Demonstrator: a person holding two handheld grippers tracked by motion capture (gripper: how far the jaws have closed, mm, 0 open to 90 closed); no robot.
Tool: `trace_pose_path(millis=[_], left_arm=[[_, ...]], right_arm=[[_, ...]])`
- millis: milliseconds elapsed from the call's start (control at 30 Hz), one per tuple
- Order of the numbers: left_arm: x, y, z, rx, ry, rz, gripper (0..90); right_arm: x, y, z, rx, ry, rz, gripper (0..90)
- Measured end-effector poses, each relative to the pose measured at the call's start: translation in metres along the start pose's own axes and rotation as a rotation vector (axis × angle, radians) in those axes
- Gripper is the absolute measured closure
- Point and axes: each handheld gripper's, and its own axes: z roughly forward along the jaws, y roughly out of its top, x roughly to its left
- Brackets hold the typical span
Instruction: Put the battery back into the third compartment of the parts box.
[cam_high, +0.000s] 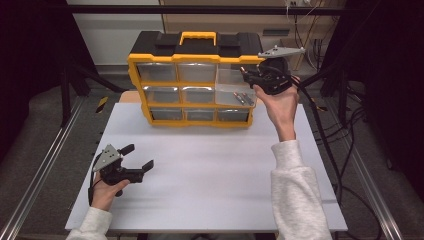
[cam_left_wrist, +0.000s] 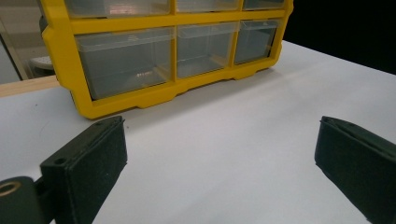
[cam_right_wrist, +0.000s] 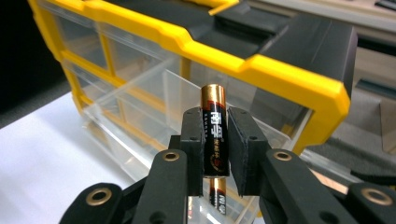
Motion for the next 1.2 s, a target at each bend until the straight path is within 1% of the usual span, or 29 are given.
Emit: trace_pose_path(millis=[200, 267, 400, 433, 467, 500, 533, 633, 700, 733, 833, 933, 1000, 1200], left_arm=[[0.000, 0.000, 0.000, 0.000, 0.000, 0.003, 1.9], [0.000, 0.000, 0.000, 0.000, 0.000, 0.003, 2.0], [0.000, 0.000, 0.000, -0.001, 0.000, 0.000, 2.0], [0.000, 0.000, 0.000, -0.001, 0.000, 0.002, 2.0], [0.000, 0.000, 0.000, -0.001, 0.000, 0.001, 2.0], [0.000, 0.000, 0.000, -0.001, 0.000, 0.002, 2.0], [0.000, 0.000, 0.000, 0.000, 0.000, 0.002, 2.0], [0.000, 0.000, 0.000, -0.001, 0.000, 0.002, 1.9], [0.000, 0.000, 0.001, -0.001, 0.000, 0.003, 2.0], [0.000, 0.000, 0.001, 0.000, 0.000, 0.003, 1.9], [0.000, 0.000, 0.000, 0.002, 0.002, 0.002, 1.9], [0.000, 0.000, 0.001, 0.002, 0.001, 0.001, 1.9], [0.000, 0.000, 0.001, 0.002, 0.000, 0.001, 1.9], [0.000, -0.001, 0.001, 0.002, -0.001, 0.000, 1.9]], right_arm=[[-0.003, -0.005, 0.011, 0.061, -0.022, 0.004, 76.4], [-0.004, -0.006, 0.012, 0.055, -0.021, 0.009, 77.2], [-0.007, -0.006, 0.002, -0.003, 0.004, 0.019, 73.3], [-0.007, -0.006, -0.004, -0.034, 0.012, 0.016, 70.8], [-0.007, -0.007, -0.007, -0.053, 0.017, 0.019, 68.2], [-0.007, -0.008, -0.013, -0.084, 0.029, 0.021, 64.1], [-0.007, -0.009, -0.017, -0.098, 0.035, 0.024, 60.0], [-0.005, -0.017, -0.028, -0.161, 0.041, 0.013, 40.2], [-0.003, -0.026, -0.035, -0.188, 0.029, 0.007, 28.8], [-0.003, -0.030, -0.037, -0.197, 0.030, 0.011, 23.6], [-0.001, -0.045, -0.041, -0.211, 0.047, 0.025, 15.2], [0.001, -0.066, -0.042, -0.209, 0.079, 0.040, 9.7], [0.003, -0.078, -0.041, -0.201, 0.086, 0.038, 7.2], [0.007, -0.123, -0.034, -0.157, 0.113, 0.052, 3.7]])
